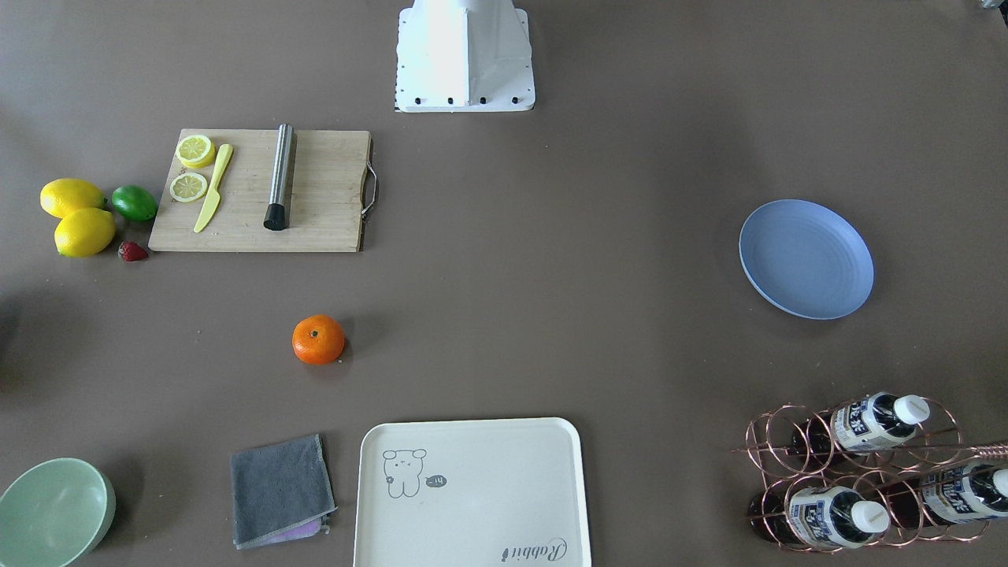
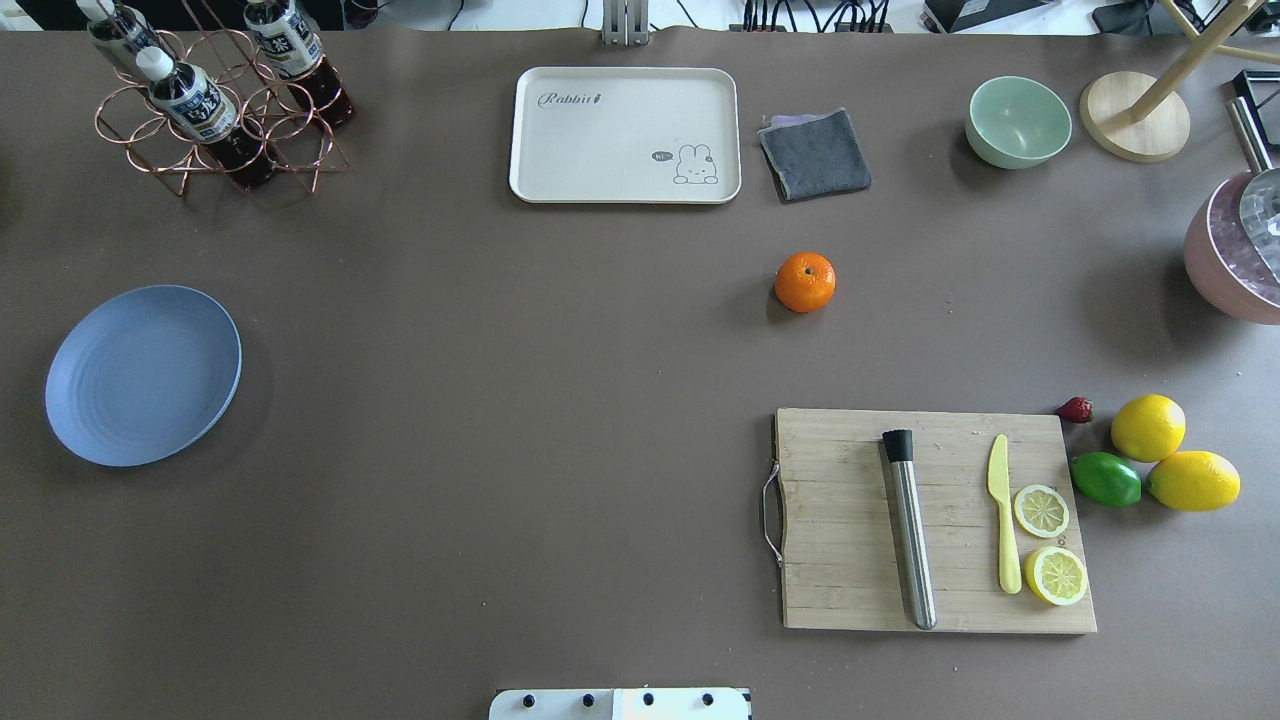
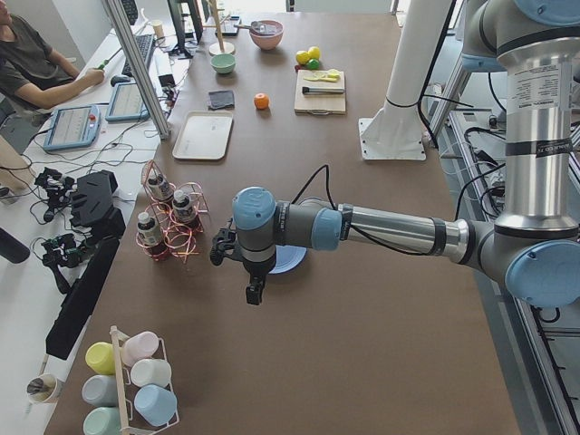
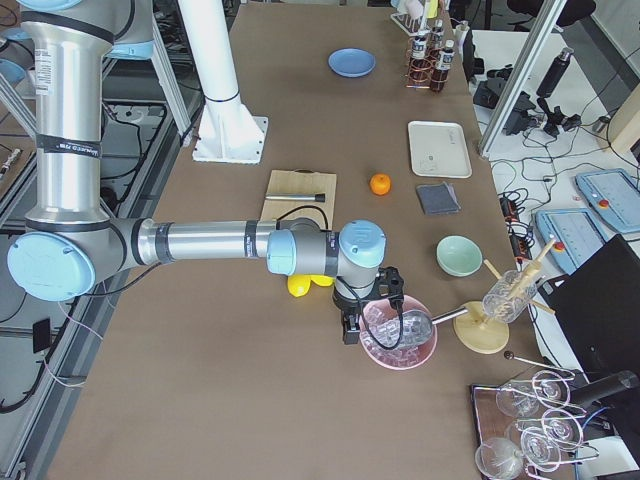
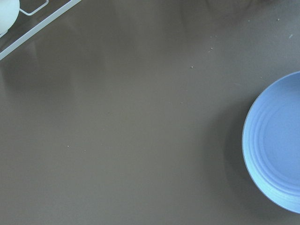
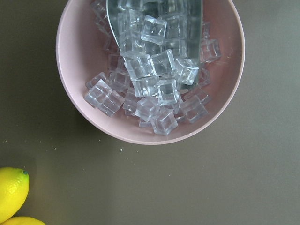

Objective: Pick orange to plate

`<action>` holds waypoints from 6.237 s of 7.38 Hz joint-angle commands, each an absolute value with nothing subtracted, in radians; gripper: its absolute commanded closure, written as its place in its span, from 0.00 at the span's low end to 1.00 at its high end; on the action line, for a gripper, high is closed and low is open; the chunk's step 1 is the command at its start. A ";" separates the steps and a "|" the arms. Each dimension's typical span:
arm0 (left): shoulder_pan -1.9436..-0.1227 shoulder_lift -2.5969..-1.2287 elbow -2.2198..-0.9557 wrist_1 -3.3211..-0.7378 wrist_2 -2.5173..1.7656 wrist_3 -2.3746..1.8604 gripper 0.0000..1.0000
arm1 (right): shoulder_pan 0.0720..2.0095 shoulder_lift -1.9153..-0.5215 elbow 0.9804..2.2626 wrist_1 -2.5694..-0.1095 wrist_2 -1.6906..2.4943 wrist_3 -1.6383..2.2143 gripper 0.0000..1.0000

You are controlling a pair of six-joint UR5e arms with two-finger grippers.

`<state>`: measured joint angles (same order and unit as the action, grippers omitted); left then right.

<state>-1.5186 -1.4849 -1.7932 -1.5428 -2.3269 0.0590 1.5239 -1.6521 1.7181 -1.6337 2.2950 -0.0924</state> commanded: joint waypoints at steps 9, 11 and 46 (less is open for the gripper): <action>-1.516 -1.480 -1.795 -1.545 -2.330 0.052 0.02 | 1.520 -1.655 1.717 -1.634 2.299 -0.089 0.00; -1.509 -1.480 -1.793 -1.545 -2.327 0.052 0.02 | 1.517 -1.655 1.717 -1.634 2.299 -0.089 0.00; -0.420 -2.056 -1.692 -2.042 -1.810 -1.646 1.00 | 0.819 -1.060 1.631 -1.434 2.180 0.826 0.00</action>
